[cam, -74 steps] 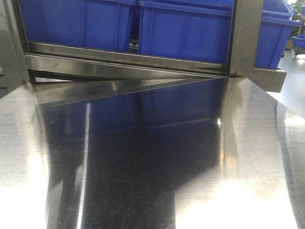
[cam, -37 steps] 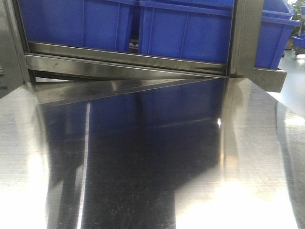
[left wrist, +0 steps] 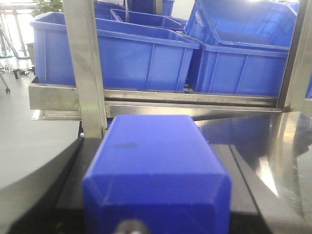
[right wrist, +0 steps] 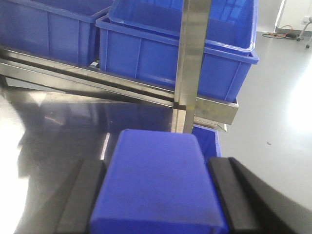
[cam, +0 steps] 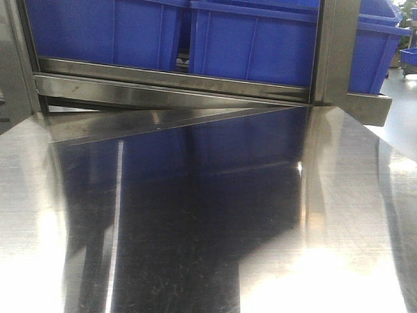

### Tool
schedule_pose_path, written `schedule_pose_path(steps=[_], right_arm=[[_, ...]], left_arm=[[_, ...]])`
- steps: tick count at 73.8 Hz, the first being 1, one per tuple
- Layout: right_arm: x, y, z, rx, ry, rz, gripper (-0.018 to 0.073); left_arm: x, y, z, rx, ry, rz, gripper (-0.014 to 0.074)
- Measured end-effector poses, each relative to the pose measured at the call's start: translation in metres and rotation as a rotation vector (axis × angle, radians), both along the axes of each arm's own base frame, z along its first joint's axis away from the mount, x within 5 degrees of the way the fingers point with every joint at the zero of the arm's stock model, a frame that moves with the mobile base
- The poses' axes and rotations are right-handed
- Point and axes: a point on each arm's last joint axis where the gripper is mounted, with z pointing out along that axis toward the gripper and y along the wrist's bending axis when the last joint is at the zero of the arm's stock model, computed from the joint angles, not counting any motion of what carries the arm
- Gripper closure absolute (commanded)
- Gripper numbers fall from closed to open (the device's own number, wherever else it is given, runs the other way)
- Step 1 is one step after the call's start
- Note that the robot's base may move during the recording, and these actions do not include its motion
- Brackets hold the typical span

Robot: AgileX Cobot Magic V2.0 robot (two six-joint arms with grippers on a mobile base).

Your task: Pick and sort blue part to right shelf

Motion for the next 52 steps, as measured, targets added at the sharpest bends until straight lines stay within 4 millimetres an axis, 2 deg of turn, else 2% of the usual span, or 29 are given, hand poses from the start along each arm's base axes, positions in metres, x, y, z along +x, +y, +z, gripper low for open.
schedule_pose_path(steps=[52], right_arm=[[0.0, 0.0, 0.0, 0.0, 0.0, 0.0, 0.0309]], left_arm=[[-0.0005, 0.0003, -0.0004, 0.002, 0.002, 0.002, 0.0302]])
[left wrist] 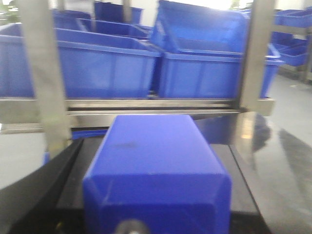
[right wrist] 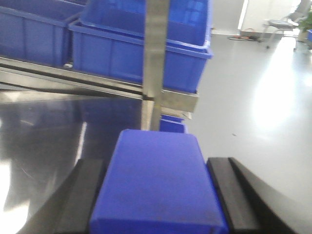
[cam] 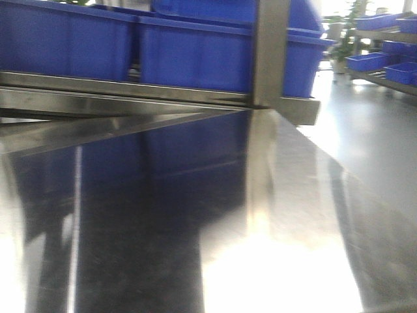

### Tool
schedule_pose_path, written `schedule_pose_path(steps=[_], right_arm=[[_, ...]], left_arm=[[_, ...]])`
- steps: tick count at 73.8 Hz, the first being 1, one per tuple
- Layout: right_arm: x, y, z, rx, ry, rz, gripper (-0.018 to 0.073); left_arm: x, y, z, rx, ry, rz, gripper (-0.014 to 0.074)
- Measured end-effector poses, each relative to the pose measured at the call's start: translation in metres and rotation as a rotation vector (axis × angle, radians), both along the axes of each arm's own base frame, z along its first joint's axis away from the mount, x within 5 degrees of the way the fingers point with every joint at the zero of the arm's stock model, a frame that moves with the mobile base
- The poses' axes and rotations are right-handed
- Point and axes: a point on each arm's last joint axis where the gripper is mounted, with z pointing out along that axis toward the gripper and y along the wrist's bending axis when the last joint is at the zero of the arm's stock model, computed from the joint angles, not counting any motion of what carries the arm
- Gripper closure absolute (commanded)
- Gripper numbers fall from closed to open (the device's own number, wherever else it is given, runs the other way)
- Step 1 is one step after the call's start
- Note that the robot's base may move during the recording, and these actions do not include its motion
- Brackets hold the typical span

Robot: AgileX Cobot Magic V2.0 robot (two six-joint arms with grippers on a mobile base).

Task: Pick and sort blue part to right shelf
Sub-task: 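Drive the base across the floor carrying both bottles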

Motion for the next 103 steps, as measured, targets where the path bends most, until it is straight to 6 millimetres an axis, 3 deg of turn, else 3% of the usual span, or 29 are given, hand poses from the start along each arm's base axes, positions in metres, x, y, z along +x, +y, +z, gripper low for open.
schedule_pose_path(steps=[103], right_arm=[[0.0, -0.0002, -0.0005, -0.003, 0.005, -0.001, 0.0309]], left_arm=[[0.0, 0.0001, -0.0004, 0.001, 0.004, 0.001, 0.0302]])
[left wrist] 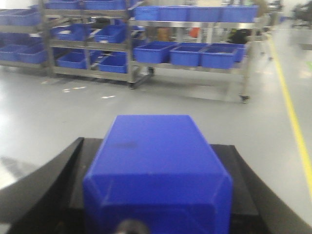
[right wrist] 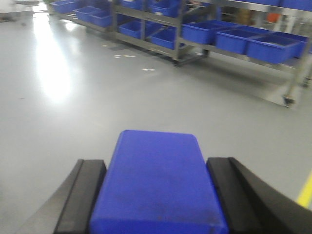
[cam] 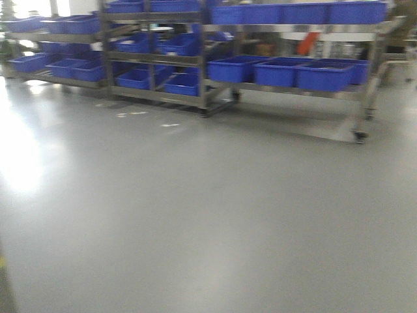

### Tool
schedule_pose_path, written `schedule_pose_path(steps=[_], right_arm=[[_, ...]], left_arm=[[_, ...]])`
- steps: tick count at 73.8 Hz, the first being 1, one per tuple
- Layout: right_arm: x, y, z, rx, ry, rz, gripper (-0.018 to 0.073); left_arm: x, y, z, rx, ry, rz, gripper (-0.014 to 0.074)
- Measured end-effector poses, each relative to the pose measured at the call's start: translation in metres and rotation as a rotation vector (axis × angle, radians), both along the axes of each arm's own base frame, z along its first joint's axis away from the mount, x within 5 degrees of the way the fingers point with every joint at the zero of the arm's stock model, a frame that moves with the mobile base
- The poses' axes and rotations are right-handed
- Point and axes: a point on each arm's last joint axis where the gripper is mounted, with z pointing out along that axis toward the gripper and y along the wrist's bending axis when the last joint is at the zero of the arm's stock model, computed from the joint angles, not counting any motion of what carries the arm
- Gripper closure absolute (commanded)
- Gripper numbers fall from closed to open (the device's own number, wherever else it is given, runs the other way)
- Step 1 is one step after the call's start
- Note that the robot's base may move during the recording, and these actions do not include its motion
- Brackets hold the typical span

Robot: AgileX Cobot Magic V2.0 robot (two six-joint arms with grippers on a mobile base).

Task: Pick and sort blue part to right shelf
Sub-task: 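Drive the base across the floor carrying both bottles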

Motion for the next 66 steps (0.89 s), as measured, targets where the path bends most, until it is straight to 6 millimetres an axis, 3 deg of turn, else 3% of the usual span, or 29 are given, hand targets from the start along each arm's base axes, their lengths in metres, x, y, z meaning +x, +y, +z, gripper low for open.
schedule_pose_path(steps=[66], right_arm=[[0.0, 0.0, 0.0, 0.0, 0.0, 0.0, 0.0309]], left_arm=[[0.0, 0.0, 0.0, 0.0, 0.0, 0.0, 0.0302]])
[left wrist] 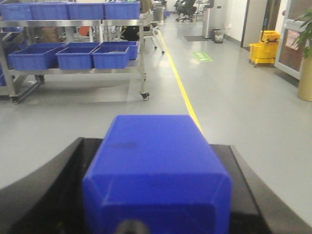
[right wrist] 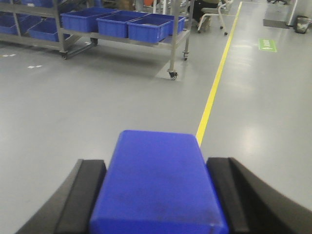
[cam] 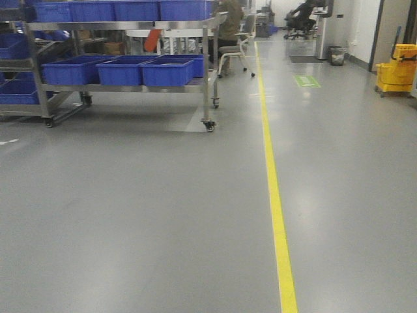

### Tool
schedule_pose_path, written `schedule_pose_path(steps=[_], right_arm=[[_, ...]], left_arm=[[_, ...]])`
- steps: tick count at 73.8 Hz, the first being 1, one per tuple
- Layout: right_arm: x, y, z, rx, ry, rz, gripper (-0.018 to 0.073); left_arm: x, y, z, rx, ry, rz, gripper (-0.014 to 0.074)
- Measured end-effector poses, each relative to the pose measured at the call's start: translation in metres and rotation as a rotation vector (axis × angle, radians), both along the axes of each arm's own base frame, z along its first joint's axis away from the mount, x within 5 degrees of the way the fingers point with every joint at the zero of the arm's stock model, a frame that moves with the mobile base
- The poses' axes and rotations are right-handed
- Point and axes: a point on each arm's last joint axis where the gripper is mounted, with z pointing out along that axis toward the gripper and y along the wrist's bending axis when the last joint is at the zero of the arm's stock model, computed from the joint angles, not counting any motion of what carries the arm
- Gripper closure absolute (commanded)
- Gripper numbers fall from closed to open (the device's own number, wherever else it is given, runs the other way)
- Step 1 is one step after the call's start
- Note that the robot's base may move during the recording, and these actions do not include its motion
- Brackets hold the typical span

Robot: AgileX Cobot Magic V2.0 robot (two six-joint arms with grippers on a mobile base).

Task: Pick and sort blue part to right shelf
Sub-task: 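Drive the base across the floor carrying both bottles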

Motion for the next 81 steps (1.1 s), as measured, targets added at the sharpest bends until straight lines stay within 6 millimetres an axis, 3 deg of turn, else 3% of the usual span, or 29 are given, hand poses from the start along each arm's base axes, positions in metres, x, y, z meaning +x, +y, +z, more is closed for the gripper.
schedule_pose_path(steps=[81], right_arm=[[0.0, -0.0001, 0.0, -0.001, 0.0, -0.001, 0.0309]], left_arm=[[0.0, 0.0, 0.0, 0.0, 0.0, 0.0, 0.0302]])
